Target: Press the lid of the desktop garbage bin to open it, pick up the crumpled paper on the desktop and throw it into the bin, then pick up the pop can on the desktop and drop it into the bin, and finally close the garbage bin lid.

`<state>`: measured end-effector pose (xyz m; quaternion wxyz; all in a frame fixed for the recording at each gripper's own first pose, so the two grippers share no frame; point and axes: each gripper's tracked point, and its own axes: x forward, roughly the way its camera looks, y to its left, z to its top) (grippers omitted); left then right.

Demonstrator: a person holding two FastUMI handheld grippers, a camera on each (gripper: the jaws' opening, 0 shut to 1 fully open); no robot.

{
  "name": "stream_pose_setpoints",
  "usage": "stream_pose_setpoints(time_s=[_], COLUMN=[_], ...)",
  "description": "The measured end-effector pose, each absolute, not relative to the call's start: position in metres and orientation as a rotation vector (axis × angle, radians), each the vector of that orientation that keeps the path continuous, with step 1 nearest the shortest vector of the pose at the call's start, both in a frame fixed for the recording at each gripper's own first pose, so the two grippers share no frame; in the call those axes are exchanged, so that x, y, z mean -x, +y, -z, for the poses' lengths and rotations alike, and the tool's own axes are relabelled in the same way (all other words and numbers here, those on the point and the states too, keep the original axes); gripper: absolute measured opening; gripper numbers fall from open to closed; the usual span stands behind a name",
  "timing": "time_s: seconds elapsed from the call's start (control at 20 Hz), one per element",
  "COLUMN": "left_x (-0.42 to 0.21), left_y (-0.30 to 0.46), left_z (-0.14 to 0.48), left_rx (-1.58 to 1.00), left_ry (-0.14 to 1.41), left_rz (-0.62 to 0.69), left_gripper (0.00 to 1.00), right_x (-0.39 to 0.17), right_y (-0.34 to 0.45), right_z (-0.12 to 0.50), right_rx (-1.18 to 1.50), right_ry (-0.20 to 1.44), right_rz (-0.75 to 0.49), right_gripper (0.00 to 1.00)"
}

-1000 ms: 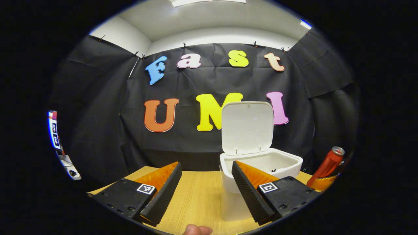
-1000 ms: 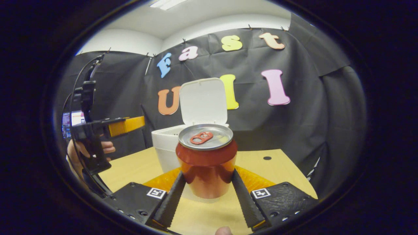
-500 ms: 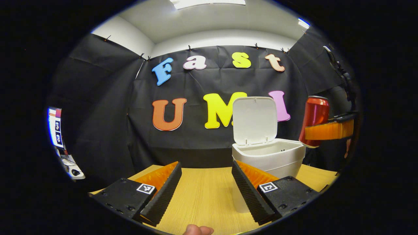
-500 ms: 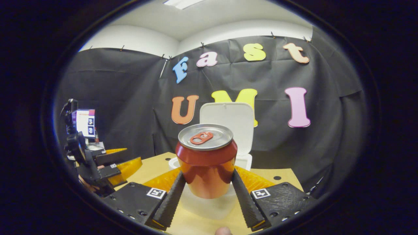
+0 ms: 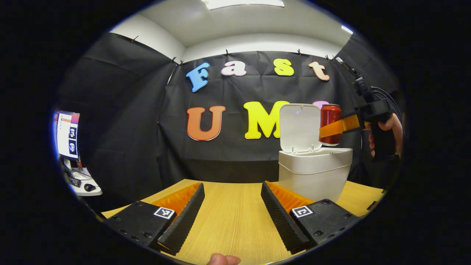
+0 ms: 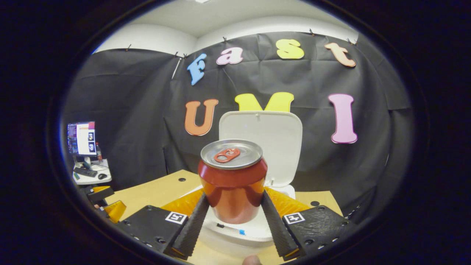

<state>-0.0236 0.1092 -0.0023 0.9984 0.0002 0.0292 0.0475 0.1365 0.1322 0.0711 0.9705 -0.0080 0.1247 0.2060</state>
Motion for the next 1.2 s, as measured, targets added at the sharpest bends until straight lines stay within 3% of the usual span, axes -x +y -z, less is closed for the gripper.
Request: stream_pose_setpoints(time_s=[0.6,1.2], left_x=[0.02,0.021], left_y=[0.113,0.11], left_z=[0.013,0.013], left_rx=[0.027,0.019], left_ry=[0.085,0.095], left_rz=[-0.063,-0.048], left_gripper=[0.99,0.99], right_x=[-0.179,-0.171], right_y=[0.137,0.126], right_z=[-0.048,-0.113], right_rx=[-0.011,-0.046], right_ry=[0.363,0.19], right_rz=[-0.321,-0.256], right_gripper=[0.81,0.91])
